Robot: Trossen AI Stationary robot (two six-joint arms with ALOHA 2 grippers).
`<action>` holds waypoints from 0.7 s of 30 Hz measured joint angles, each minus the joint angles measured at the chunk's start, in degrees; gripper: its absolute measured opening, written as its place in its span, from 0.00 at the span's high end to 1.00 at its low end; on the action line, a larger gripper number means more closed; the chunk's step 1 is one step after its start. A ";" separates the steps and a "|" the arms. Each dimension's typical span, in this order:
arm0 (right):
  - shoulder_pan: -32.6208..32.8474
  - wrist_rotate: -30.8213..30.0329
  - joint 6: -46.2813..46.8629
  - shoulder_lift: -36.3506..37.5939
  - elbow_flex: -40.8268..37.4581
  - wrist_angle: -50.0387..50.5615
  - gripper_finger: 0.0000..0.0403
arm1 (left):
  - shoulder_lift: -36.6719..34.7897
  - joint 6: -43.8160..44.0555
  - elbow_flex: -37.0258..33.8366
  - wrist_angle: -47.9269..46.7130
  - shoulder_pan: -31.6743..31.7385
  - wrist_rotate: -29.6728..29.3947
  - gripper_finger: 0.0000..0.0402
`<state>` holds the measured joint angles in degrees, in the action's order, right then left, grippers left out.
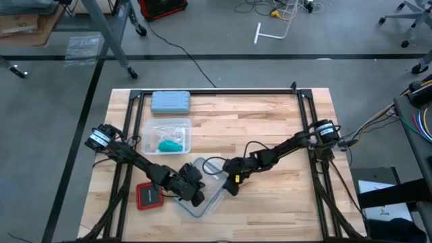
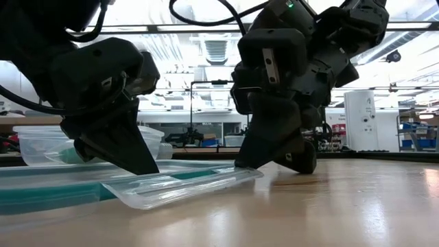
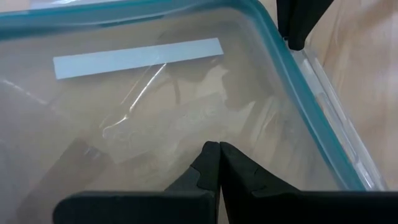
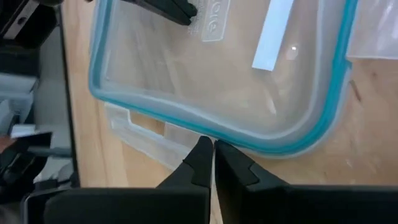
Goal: Roll bandage
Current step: Close the transparent food container
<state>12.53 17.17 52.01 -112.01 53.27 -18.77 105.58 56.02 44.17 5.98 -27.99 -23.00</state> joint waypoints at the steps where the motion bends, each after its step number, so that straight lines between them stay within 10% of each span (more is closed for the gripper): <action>1: 0.09 -1.09 0.46 0.00 0.26 0.74 0.99 | 0.00 0.02 -0.04 -0.21 0.00 -0.08 1.00; 14: -1.01 8.90 -2.01 -0.50 5.01 6.18 0.60 | 0.15 0.63 -0.07 0.43 0.10 -3.03 1.00; 21: -1.26 12.24 3.04 -3.91 8.62 3.57 0.58 | 0.26 1.47 -0.21 0.45 1.01 -6.19 1.00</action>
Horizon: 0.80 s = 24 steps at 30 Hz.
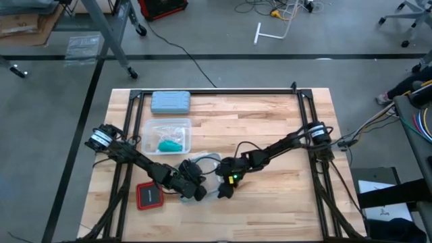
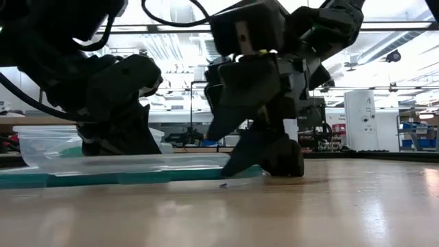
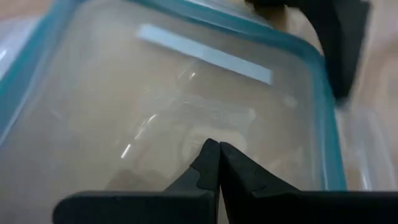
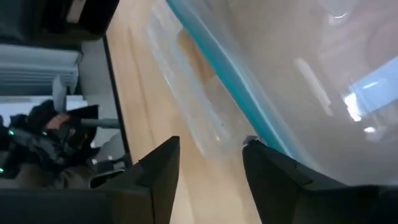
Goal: Roll bandage
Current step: Close the transparent food container
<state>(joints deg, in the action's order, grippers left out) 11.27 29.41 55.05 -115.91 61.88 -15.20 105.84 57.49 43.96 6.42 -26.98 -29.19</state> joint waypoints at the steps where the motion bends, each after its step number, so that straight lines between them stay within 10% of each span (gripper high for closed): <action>1: 0.00 -0.06 0.93 -0.43 0.42 -0.05 0.59 | -0.02 0.17 -0.04 0.04 -0.02 -0.02 1.00; 13: 0.70 -12.47 26.57 -1.18 2.11 -0.95 0.67 | 0.04 2.70 0.00 -0.26 0.17 -1.75 1.00; 18: 1.31 -14.44 27.15 -1.08 1.89 -0.55 0.70 | 0.07 1.71 0.05 -0.25 0.13 -1.68 1.00; 24: 2.36 -17.63 5.60 -1.08 3.47 1.27 0.69 | -1.97 -1.15 0.01 -0.91 -0.09 -0.88 1.00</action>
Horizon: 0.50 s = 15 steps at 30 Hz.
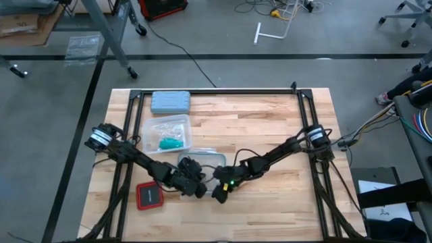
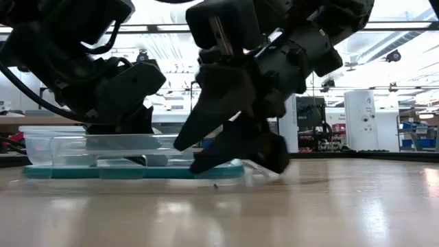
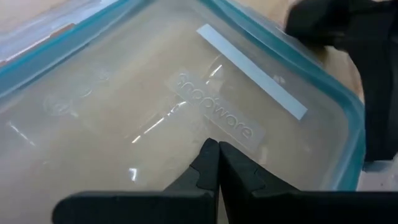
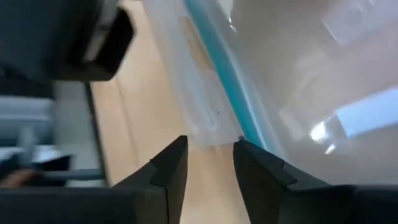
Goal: Roll bandage
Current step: Close the transparent food container
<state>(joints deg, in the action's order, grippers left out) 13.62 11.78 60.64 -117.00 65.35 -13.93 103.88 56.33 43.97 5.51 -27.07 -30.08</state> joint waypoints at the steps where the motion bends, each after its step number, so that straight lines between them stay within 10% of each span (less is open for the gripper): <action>1: 0.36 -1.37 -3.14 -0.05 0.42 0.13 0.69 | -0.33 -0.23 -0.06 -0.61 0.00 -0.42 1.00; 15: 7.65 -28.59 -41.46 0.20 7.52 10.63 0.71 | -0.59 -0.30 0.15 -0.74 -0.17 0.86 1.00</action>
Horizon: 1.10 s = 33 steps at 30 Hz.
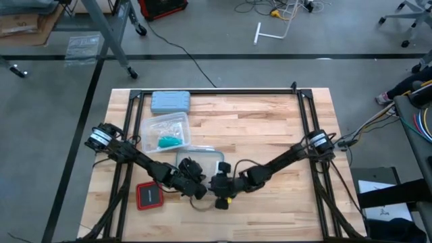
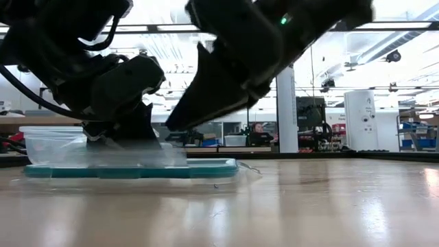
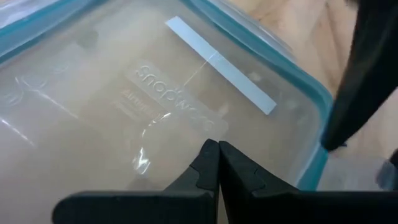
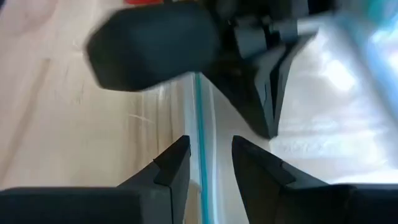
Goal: Roll bandage
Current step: Close the transparent food container
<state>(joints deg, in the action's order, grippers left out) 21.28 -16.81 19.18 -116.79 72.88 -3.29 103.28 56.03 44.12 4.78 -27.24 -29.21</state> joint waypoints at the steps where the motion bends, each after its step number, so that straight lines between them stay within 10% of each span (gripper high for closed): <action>1: 0.72 -2.70 -1.89 0.00 0.37 0.05 0.72 | 0.00 0.00 0.00 -0.01 0.03 -0.10 1.00; 23: 2.95 1.16 -38.63 -0.02 1.16 5.29 0.67 | -0.11 -1.52 0.00 -0.15 3.10 0.71 1.00; 33: 3.08 -8.63 -39.83 -5.91 1.16 3.33 0.67 | 0.00 -3.08 -0.17 3.18 4.63 1.94 1.00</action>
<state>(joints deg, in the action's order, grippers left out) 24.36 -25.45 -20.65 -122.70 74.04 0.03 103.28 52.95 43.94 7.95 -22.61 -27.27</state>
